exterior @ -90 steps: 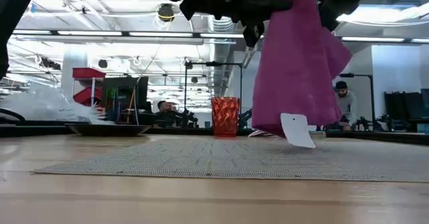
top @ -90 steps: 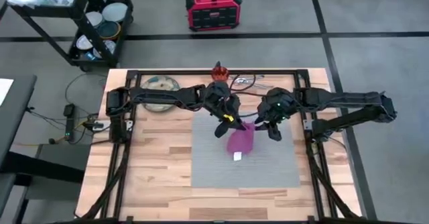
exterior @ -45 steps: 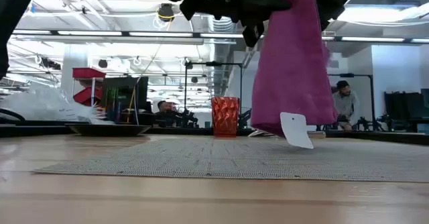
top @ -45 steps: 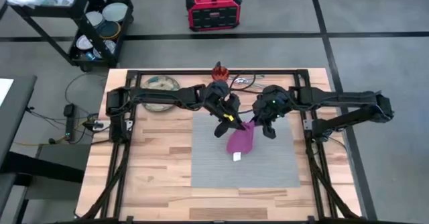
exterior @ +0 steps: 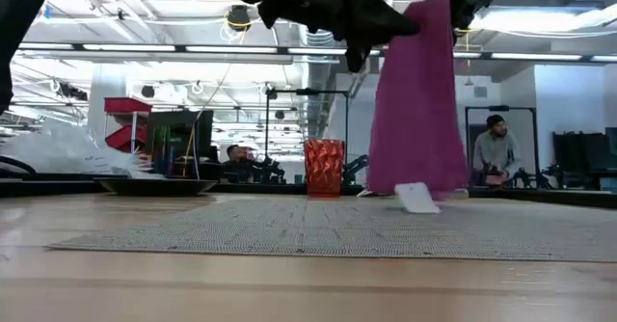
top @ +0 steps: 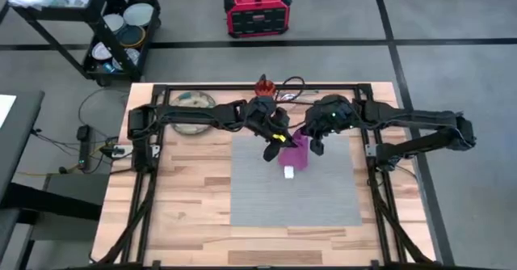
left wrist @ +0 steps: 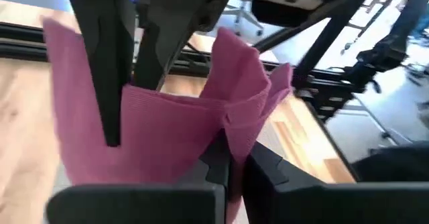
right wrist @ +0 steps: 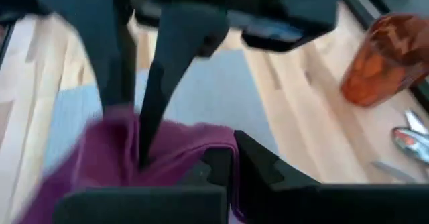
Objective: Set table place
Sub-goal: Fold the pink table napkin
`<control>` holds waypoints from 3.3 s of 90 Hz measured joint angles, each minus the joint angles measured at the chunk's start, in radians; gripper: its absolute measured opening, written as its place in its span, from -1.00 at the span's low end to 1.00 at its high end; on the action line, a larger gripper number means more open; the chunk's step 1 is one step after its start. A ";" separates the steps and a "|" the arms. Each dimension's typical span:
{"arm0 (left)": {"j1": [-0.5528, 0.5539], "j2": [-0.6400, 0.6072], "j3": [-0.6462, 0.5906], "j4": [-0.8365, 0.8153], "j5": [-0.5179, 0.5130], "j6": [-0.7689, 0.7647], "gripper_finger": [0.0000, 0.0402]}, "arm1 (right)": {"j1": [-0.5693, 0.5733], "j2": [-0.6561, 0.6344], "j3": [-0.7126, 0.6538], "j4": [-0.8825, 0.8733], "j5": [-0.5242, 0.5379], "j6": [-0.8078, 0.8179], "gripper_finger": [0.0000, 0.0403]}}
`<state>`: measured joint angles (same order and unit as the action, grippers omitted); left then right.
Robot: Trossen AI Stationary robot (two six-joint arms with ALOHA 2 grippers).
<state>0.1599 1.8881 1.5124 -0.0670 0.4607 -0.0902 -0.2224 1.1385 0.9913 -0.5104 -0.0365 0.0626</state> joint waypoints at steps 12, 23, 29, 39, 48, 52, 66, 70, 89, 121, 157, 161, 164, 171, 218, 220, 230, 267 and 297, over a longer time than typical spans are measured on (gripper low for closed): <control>-0.002 0.000 0.000 0.003 -0.010 -0.001 -0.79 | -0.017 0.000 0.000 0.043 0.036 0.013 -1.00; -0.002 0.000 0.000 0.002 -0.013 -0.002 -0.66 | -0.036 -0.015 0.000 0.051 0.039 0.019 -1.00; -0.002 0.000 0.000 -0.002 -0.015 -0.002 -0.60 | -0.045 -0.033 0.000 0.060 0.039 0.019 -1.00; -0.002 0.000 0.000 -0.006 -0.017 0.000 -0.50 | -0.063 -0.071 0.000 0.061 0.036 0.019 -1.00; 0.003 0.000 0.000 -0.011 -0.019 0.001 -0.43 | -0.073 -0.110 0.000 0.063 0.034 0.032 -1.00; 0.006 0.000 0.000 -0.011 -0.020 0.004 -0.42 | -0.076 -0.127 0.000 0.063 0.026 0.039 -1.00; 0.021 0.000 0.000 -0.004 -0.021 0.004 -0.40 | -0.072 -0.192 0.000 0.053 0.011 0.077 -1.00; 0.025 -0.008 -0.001 0.008 -0.023 -0.005 -0.40 | -0.067 -0.210 0.000 0.037 0.010 0.090 -1.00; 0.004 -0.100 0.001 0.058 -0.157 0.137 -0.39 | -0.035 -0.268 0.000 -0.047 0.008 0.132 -1.00; -0.008 -0.084 -0.001 -0.138 -0.274 0.200 -0.14 | 0.000 -0.281 0.001 -0.027 0.008 0.154 -1.00; -0.001 -0.054 -0.002 -0.136 -0.366 0.222 0.00 | 0.000 -0.281 0.001 -0.027 -0.015 0.176 -1.00; -0.001 -0.053 -0.001 -0.124 -0.362 0.225 0.00 | 0.000 -0.281 0.001 -0.027 -0.015 0.176 -1.00; -0.001 -0.053 0.000 -0.125 -0.358 0.225 0.00 | 0.000 -0.281 0.001 -0.027 -0.015 0.176 -1.00; 0.000 -0.039 0.000 -0.118 -0.346 0.225 0.00 | 0.000 -0.281 0.001 -0.026 -0.016 0.176 -1.00; -0.007 0.027 0.001 -0.153 -0.234 0.242 -0.78 | 0.005 -0.280 0.001 -0.008 -0.020 0.175 -1.00; -0.007 0.026 0.004 -0.198 -0.230 0.243 -0.86 | 0.002 -0.280 0.001 -0.009 -0.020 0.171 -1.00; -0.010 0.022 0.051 -0.403 -0.229 0.261 -0.98 | -0.031 -0.287 0.001 -0.043 -0.013 0.142 -1.00; -0.068 0.019 0.329 -0.943 -0.228 0.229 -1.00 | -0.115 -0.303 0.001 -0.291 -0.122 0.032 -0.55; -0.156 0.019 0.470 -0.967 0.086 0.071 -1.00 | -0.094 -0.355 0.001 -0.429 -0.176 0.072 -0.42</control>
<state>0.0043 1.9072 1.9820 -1.0338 0.5467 -0.0191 -0.3162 0.7837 0.9920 -0.9391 -0.2123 0.1346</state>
